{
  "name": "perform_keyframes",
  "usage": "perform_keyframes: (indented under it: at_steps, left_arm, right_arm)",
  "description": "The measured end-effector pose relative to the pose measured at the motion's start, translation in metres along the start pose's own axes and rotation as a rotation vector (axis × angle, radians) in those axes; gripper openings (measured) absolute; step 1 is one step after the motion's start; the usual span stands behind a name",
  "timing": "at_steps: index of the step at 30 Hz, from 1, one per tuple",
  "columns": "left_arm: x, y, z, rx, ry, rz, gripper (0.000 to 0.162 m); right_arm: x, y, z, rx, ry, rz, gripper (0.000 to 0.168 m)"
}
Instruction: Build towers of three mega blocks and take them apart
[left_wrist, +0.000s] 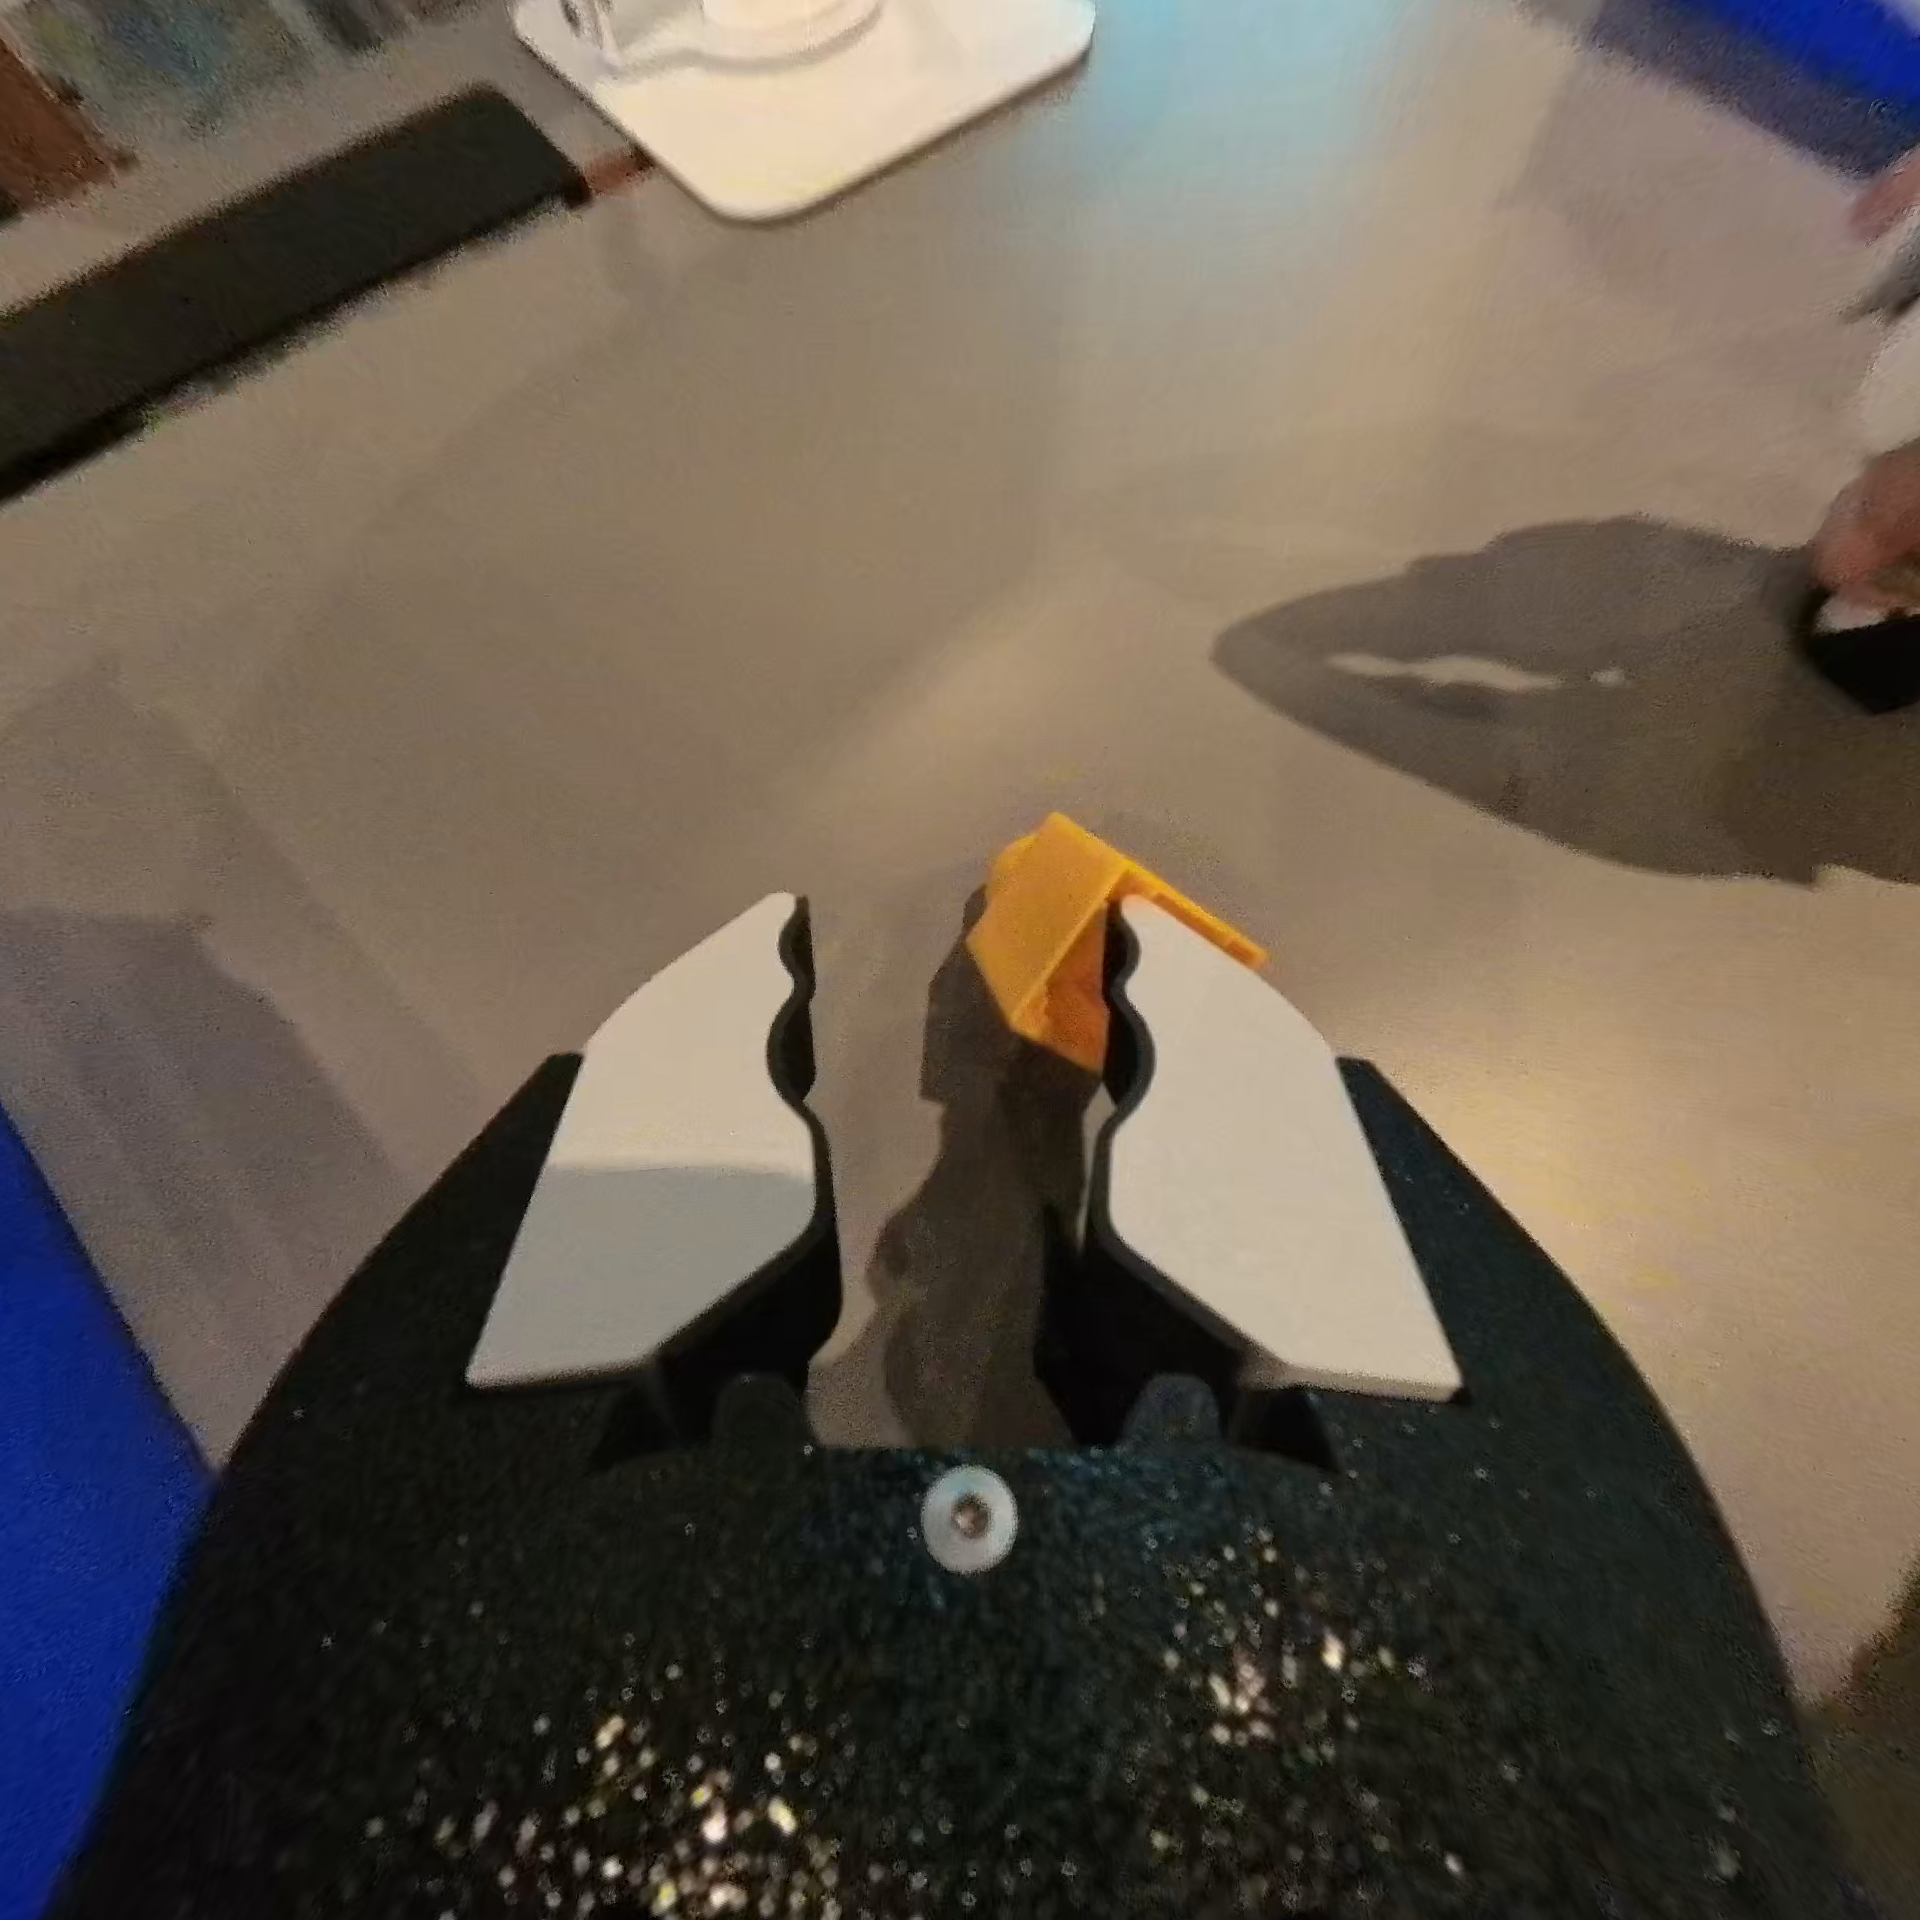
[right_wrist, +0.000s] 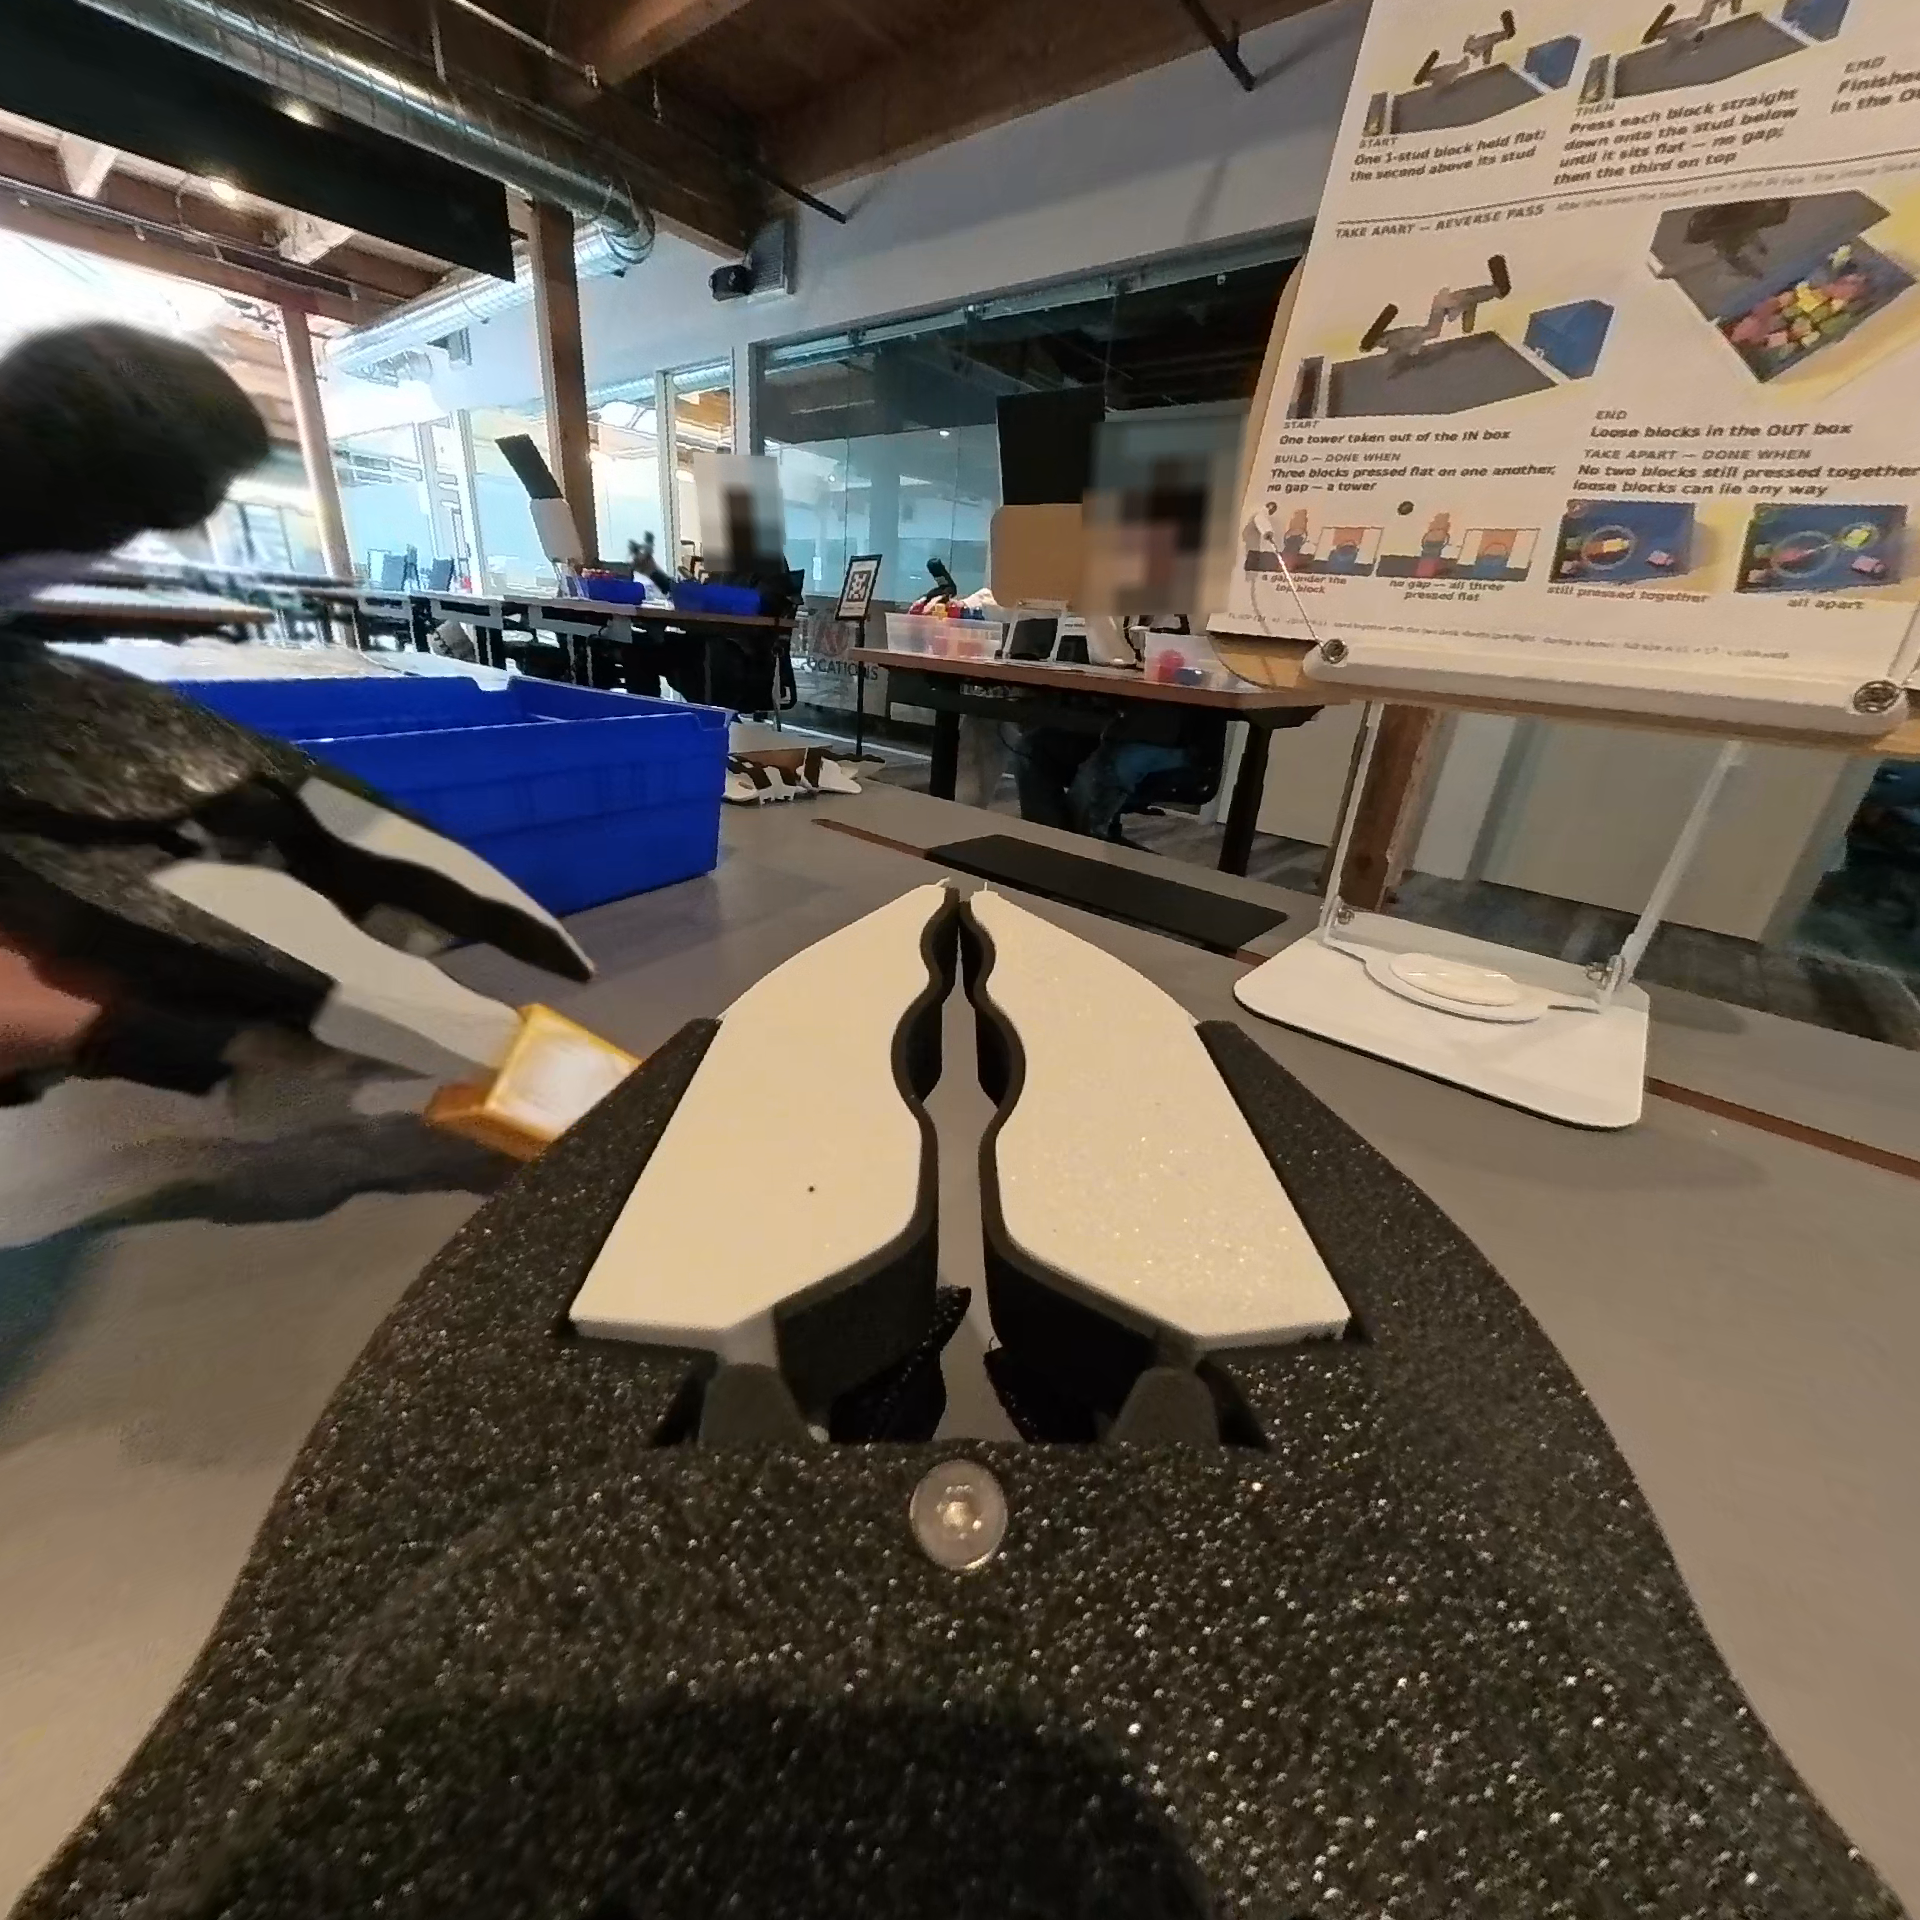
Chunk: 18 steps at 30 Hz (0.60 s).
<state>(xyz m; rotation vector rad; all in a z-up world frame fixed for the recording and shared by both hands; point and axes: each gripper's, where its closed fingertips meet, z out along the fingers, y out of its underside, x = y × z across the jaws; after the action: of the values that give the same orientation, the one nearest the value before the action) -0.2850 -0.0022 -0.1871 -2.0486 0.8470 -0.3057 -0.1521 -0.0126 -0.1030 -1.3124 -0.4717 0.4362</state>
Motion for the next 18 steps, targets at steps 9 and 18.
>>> perform_keyframes:
  at_steps: [9,18]
  left_arm:
    - [-0.029,-0.041,-0.092,0.243,-0.053,0.005,0.041]
    - [-0.170,0.061,-0.130,-0.212,-0.289,-0.546,0.048]
  right_arm:
    - [-0.002,0.001,0.002,-0.006,0.001,-0.025,0.000]
    - [-0.003,0.001,0.002,-0.007,0.000,-0.032,0.000]
